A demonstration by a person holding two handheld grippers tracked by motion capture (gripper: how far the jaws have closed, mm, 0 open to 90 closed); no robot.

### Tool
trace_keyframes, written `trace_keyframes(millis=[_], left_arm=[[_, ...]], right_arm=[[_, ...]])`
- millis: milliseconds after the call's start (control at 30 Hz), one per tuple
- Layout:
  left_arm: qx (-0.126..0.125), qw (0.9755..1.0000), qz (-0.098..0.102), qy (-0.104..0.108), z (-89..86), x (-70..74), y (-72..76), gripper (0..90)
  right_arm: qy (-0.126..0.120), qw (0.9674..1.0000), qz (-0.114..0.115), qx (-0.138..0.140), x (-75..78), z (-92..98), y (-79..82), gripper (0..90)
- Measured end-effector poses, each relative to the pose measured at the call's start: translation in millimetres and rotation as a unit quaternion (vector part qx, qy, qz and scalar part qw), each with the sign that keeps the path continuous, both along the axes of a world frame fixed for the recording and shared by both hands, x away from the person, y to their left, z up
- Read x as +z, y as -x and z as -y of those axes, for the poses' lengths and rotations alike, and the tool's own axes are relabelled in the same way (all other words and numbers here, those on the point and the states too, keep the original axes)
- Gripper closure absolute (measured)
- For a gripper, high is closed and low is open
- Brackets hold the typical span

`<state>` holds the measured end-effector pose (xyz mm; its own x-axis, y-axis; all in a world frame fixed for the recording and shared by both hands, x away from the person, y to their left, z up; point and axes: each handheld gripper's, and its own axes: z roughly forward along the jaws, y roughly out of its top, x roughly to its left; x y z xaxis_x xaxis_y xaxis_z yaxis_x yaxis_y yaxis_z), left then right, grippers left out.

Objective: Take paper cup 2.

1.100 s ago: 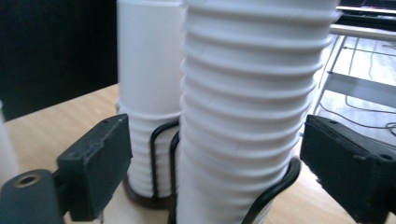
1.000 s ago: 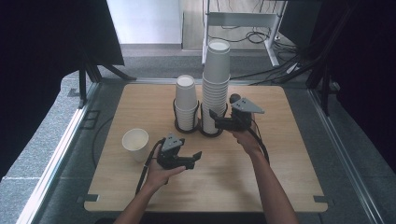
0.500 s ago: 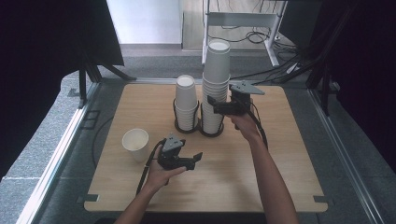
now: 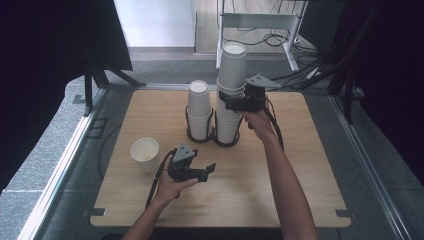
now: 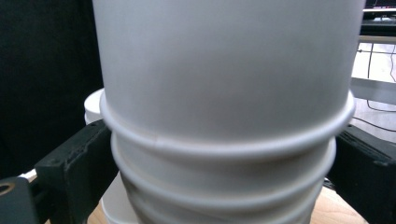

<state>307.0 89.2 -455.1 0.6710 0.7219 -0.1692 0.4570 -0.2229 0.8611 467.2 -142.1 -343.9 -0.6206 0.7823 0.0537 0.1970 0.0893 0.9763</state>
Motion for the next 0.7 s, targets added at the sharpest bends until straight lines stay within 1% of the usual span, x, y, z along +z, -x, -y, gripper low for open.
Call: trace_keyframes(millis=[67, 100, 167, 200, 300, 400, 467, 600, 700], left_arm=[[0.0, 1.0, 0.0, 0.0, -0.3, 0.0, 0.0, 15.7], [0.0, 1.0, -0.001, 0.0, -0.3, 0.0, -0.1, 15.7], [0.0, 1.0, 0.0, -0.002, -0.7, 0.7, -0.2, 15.7], [0.001, 1.0, 0.001, -0.003, -1.3, 1.5, -0.3, 15.7], [0.004, 1.0, 0.005, 0.004, -5.3, 5.6, -1.9, 15.7], [0.004, 0.9999, 0.011, 0.006, -7.6, 10.0, -3.0, 15.7], [0.0, 0.9999, 0.012, 0.009, -9.0, 14.5, -4.5, 15.7], [-0.004, 0.9995, 0.016, 0.028, -9.7, 26.2, -7.6, 15.7], [-0.002, 0.9993, 0.03, 0.024, -6.7, 38.2, -9.3, 16.8]], right_arm=[[-0.002, 1.0, 0.001, 0.0, 1.0, -0.7, -0.8, 2.4], [-0.001, 1.0, -0.001, 0.0, 0.8, -0.7, -1.4, 2.4], [-0.007, 0.9999, -0.008, 0.005, 0.0, 0.3, -2.7, 2.6], [-0.009, 0.9999, -0.008, 0.007, -0.3, 0.8, -2.7, 2.7], [-0.007, 0.9999, -0.008, 0.005, 0.0, 0.4, -2.1, 2.9], [-0.004, 1.0, -0.006, 0.006, 0.1, -0.3, -0.7, 3.1], [0.001, 1.0, -0.006, 0.008, 0.8, -0.6, 0.1, 3.2], [0.003, 0.9999, -0.006, 0.008, 1.0, -0.8, 0.9, 3.3], [0.004, 0.9999, -0.005, 0.009, 1.0, -0.8, 0.9, 3.3]])
